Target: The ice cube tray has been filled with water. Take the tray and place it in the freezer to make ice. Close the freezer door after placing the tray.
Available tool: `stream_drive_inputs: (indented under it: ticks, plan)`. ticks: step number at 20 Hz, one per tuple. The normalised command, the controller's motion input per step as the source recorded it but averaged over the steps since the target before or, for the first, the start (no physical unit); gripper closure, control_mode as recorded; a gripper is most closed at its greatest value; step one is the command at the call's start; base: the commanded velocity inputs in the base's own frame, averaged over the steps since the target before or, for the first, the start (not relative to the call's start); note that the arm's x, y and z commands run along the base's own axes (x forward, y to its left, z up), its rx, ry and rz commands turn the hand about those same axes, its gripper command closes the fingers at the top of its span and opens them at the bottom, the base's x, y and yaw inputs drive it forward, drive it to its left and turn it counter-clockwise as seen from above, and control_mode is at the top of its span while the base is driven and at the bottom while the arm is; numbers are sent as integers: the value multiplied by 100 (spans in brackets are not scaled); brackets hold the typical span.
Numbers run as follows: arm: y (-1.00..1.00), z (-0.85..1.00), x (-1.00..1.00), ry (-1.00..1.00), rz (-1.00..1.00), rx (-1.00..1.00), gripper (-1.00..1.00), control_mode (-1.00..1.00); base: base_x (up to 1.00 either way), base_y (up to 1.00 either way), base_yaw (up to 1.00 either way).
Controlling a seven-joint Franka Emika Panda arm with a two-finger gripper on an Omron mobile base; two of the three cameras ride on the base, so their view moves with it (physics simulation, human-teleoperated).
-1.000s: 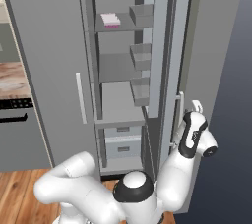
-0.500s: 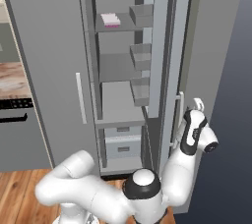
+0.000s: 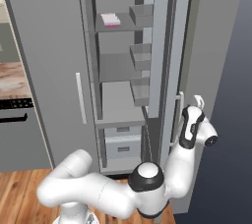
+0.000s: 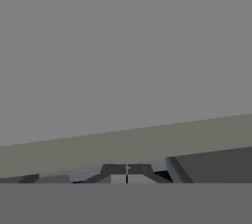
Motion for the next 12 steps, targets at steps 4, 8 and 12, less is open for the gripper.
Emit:
stream_drive_inputs:
  ticks: [4, 8, 12]
  plan:
    - [0, -1, 8, 4, 2, 0, 100, -100, 0, 0, 0]
    - [-2, 0, 0, 2, 7, 1, 100, -100, 0, 0, 0]
    - [0, 0, 0, 1, 8, 0, 100, -100, 0, 0, 0]
